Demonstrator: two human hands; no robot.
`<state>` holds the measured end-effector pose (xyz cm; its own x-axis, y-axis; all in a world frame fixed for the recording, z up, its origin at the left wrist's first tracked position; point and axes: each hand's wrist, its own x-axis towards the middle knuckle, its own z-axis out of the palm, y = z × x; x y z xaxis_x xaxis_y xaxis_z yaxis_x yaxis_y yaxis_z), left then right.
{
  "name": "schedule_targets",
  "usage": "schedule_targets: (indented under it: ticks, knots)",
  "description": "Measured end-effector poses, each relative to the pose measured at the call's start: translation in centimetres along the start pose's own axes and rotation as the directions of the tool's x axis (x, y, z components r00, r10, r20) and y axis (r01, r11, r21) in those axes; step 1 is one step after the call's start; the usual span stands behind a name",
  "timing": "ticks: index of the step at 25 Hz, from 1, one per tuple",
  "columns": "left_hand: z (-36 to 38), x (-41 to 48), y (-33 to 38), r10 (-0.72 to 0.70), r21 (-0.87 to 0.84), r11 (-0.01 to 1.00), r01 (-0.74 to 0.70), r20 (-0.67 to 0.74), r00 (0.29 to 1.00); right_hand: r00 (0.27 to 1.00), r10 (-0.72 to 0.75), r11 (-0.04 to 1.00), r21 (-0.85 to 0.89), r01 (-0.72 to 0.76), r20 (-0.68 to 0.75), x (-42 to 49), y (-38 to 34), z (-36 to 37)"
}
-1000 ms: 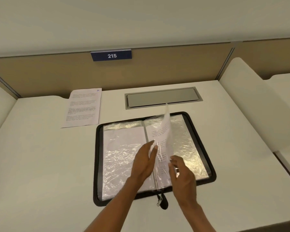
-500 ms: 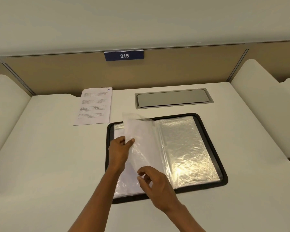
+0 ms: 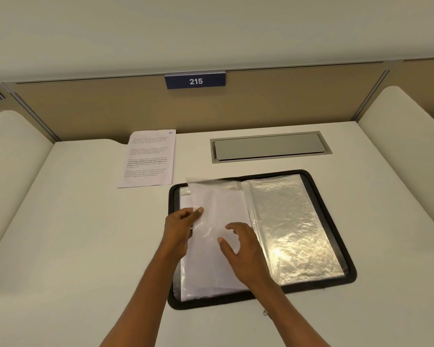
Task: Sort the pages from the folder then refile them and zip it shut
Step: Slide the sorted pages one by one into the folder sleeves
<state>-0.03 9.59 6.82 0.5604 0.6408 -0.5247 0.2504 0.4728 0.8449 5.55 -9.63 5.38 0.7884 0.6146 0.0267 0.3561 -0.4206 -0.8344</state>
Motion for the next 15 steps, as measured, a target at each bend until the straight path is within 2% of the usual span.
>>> schedule_targets:
  ticks: [2,5,7,10,11,12,13,14,15]
  knots:
    - [-0.5,0.9,-0.3,0.028,0.053,0.998,-0.026,-0.036,0.999,0.999,-0.035,0.999,-0.042,0.034,-0.031,1.6,0.8,0.3]
    - [-2.7,2.3,-1.7,0.112,0.218,0.973,-0.072,-0.177,0.978,0.995,0.054,0.995,-0.078,-0.061,-0.088,4.2,3.2,-0.5]
    - [-4.1,2.9,-2.8,0.098,0.282,0.959,-0.035,-0.213,0.972,0.995,0.096,0.985,-0.14,-0.098,-0.023,4.6,5.1,-0.5]
    - [-4.7,2.6,-3.8,0.115,0.316,0.948,-0.031,-0.25,0.961,0.991,0.037,0.95,-0.313,0.005,0.126,4.1,7.5,0.4]
    - [-4.4,2.3,-3.8,0.198,0.417,0.906,-0.068,-0.278,0.94,0.988,0.007,0.923,-0.38,0.053,0.154,3.8,8.1,0.9]
    - [-3.8,1.9,-3.8,0.335,0.581,0.805,-0.123,-0.274,0.902,0.985,-0.015,0.892,-0.442,0.09,0.17,3.5,8.6,1.3]
    - [-3.1,1.6,-3.9,0.471,0.737,0.65,-0.185,-0.199,0.86,0.984,-0.026,0.862,-0.495,0.112,0.177,3.2,8.8,1.7]
    - [-2.4,1.6,-4.4,0.568,0.825,0.492,-0.278,-0.063,0.82,0.984,-0.032,0.834,-0.538,0.123,0.175,3.0,8.8,2.2]
    - [-1.7,1.8,-5.1,0.589,0.855,0.374,-0.358,0.08,0.804,0.985,-0.043,0.808,-0.574,0.133,0.168,2.8,8.6,2.7]
